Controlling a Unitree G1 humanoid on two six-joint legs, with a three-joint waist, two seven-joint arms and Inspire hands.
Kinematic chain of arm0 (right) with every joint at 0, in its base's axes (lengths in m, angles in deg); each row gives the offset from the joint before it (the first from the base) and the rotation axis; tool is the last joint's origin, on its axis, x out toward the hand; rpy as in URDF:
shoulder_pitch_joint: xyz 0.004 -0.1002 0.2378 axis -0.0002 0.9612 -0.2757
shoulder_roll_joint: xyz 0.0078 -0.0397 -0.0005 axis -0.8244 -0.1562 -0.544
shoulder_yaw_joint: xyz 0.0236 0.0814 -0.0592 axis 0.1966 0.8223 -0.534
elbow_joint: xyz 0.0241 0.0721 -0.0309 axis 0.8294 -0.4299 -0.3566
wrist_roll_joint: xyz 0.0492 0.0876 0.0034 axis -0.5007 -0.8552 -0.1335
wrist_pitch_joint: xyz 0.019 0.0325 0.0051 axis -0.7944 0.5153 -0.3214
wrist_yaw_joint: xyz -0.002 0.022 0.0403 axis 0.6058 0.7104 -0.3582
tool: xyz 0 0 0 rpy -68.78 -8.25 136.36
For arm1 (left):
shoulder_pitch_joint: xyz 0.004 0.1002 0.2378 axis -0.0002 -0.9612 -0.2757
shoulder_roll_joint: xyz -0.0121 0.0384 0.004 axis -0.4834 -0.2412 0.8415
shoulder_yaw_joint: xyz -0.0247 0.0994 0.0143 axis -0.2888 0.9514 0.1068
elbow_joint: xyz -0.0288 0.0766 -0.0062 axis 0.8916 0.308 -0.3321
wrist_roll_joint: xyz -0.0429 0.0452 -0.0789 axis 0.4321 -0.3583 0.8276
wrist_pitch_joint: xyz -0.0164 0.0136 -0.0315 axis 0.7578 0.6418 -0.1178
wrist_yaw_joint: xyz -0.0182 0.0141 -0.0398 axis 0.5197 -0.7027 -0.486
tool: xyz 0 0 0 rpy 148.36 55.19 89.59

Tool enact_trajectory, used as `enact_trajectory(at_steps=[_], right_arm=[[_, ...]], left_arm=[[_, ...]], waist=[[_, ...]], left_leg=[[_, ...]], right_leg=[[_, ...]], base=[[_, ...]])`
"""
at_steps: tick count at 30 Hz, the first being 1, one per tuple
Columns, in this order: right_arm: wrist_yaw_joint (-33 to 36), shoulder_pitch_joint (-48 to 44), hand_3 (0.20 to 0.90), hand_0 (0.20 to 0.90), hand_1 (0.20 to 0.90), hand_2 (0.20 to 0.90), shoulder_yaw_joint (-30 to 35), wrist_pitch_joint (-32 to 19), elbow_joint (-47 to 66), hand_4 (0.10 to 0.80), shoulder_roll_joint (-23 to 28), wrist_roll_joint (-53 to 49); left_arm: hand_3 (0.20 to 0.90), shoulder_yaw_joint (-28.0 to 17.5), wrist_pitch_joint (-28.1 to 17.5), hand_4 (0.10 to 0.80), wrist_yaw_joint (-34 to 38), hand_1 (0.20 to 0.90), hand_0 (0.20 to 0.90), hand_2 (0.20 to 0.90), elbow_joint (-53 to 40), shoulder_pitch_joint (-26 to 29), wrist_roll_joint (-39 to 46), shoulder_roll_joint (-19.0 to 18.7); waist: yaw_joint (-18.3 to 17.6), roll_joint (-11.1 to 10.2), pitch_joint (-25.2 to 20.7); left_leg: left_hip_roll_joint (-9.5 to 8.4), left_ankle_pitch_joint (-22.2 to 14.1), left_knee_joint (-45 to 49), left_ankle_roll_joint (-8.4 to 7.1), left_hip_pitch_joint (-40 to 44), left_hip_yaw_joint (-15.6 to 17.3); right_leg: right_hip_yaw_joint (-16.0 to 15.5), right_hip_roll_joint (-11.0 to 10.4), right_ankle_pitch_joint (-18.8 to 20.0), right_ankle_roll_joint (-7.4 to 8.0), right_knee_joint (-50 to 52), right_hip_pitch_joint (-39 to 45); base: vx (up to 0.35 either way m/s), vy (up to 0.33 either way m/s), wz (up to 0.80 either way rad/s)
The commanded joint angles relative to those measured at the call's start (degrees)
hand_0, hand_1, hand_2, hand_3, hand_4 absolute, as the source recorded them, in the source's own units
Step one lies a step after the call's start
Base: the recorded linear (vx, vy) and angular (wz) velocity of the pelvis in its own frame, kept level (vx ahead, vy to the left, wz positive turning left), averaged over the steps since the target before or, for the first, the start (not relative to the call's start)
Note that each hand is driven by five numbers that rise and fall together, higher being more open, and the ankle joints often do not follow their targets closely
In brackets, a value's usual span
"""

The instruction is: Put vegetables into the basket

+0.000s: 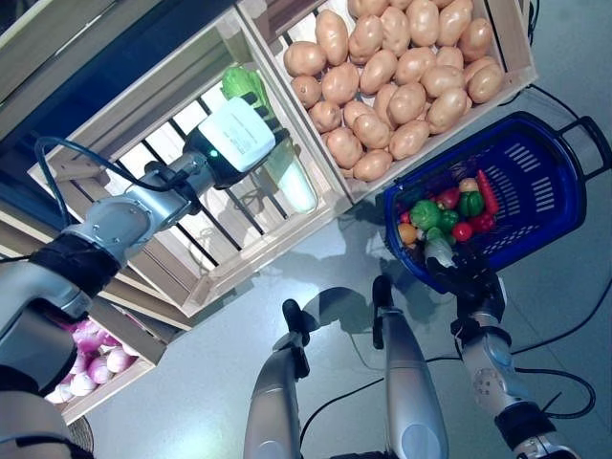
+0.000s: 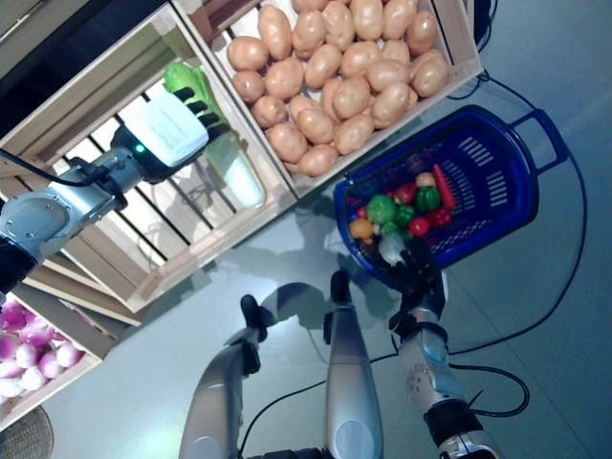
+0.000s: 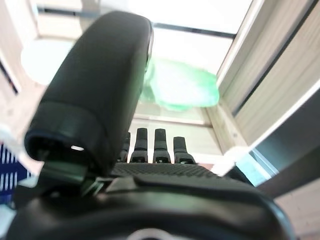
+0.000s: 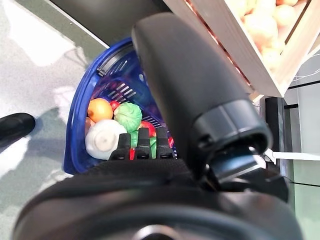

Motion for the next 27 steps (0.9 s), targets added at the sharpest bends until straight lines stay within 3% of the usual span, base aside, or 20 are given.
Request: enact_trajectory(at_steps=[1, 8, 27], right_arm=[[-0.27, 1.48, 0.900, 0.900, 0.900, 0.900, 3.29, -2.71, 7.10, 0.800, 4.65, 2.43], [0.61, 1.93, 0.900, 0.900, 0.900, 0.900, 3.91, -3.98, 7.35, 0.800, 4.89, 3.24], [1.44, 3.85, 0.900, 0.900, 0.900, 0.900, 4.77, -4.11, 10.28, 0.800, 4.31, 4.66]], left_arm=[[0.900, -5.12, 3.58, 0.800, -0.30, 0.900, 0.900, 0.900, 1.40, 8.15, -2.98, -1.07], [0.900, -4.54, 3.60, 0.800, -2.15, 0.900, 0.900, 0.900, 3.92, 8.55, -7.06, -1.50], [0.900, -10.15, 10.82, 0.800, 16.87, 0.900, 0.900, 0.900, 14.68, 6.50, -15.37, -2.03]], waist=[[-1.88, 0.70, -0.01], [-1.98, 0.83, -0.01], [-2.26, -0.43, -0.01]], left_leg=[[1.41, -1.60, 5.43, -0.39, -3.42, 2.06], [1.44, -2.06, 6.38, -0.19, -4.22, 1.93], [2.30, -2.16, 8.23, 0.03, -8.15, 1.73]], right_leg=[[-1.84, 1.19, -1.56, -0.85, -3.27, 4.91], [-1.71, 0.70, -2.00, -0.79, -2.19, 4.17], [-1.49, 0.70, -2.04, -1.06, -0.23, 0.54]], base=[[0.019, 0.029, -0.04], [0.008, 0.007, -0.01], [0.002, 0.001, 0.00]])
